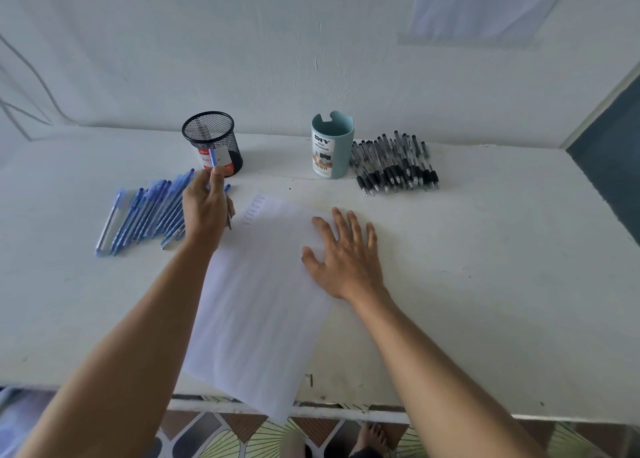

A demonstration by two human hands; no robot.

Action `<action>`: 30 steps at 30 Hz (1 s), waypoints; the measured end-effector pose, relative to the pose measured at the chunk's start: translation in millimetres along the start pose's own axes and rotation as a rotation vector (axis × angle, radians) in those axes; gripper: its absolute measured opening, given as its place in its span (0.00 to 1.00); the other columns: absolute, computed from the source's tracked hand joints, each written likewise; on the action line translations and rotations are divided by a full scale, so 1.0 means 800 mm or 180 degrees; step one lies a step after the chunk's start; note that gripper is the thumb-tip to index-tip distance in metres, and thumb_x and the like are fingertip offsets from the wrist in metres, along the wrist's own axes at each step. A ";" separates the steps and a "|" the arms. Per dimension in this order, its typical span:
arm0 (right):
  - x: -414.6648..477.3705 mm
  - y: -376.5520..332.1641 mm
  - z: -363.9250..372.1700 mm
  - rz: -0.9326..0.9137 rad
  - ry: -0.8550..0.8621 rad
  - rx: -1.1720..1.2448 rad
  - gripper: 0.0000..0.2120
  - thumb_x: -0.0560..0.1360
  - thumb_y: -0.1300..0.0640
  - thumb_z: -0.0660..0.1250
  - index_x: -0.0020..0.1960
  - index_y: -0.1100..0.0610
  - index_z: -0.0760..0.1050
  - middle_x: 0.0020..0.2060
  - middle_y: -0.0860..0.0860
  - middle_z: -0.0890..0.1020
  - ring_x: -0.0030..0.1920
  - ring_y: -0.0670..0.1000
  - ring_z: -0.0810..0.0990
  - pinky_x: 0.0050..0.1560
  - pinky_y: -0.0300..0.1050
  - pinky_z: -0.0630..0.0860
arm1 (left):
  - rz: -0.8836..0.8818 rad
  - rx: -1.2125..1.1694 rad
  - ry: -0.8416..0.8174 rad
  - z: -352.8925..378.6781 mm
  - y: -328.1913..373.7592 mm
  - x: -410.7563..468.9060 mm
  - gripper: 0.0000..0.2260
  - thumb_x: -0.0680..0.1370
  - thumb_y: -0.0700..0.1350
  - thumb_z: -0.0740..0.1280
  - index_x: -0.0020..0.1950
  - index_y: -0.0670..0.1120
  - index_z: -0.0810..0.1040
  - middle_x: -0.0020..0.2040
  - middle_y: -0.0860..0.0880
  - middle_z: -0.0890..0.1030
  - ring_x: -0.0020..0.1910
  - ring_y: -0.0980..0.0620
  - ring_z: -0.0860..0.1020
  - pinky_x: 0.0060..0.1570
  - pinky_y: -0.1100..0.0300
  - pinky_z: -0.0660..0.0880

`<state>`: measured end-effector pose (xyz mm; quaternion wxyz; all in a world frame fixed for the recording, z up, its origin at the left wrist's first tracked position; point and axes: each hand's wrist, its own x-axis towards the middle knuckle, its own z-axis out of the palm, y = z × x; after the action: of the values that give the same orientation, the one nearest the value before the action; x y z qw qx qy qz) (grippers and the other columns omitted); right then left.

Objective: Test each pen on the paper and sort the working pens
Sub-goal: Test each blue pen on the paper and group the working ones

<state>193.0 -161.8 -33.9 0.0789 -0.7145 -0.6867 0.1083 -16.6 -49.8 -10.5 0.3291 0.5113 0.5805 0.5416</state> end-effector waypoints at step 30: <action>-0.001 0.005 -0.005 -0.0043 0.0217 0.0375 0.22 0.81 0.42 0.57 0.75 0.41 0.65 0.80 0.48 0.55 0.80 0.54 0.50 0.77 0.60 0.44 | 0.0909 0.2960 -0.0577 -0.034 -0.008 -0.021 0.10 0.80 0.47 0.67 0.55 0.43 0.85 0.54 0.43 0.80 0.48 0.40 0.79 0.38 0.53 0.74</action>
<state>198.1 -162.3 -31.2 0.1449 -0.7072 -0.6809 0.1236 -39.3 -73.1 -14.6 0.0378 0.7235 0.6538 0.2183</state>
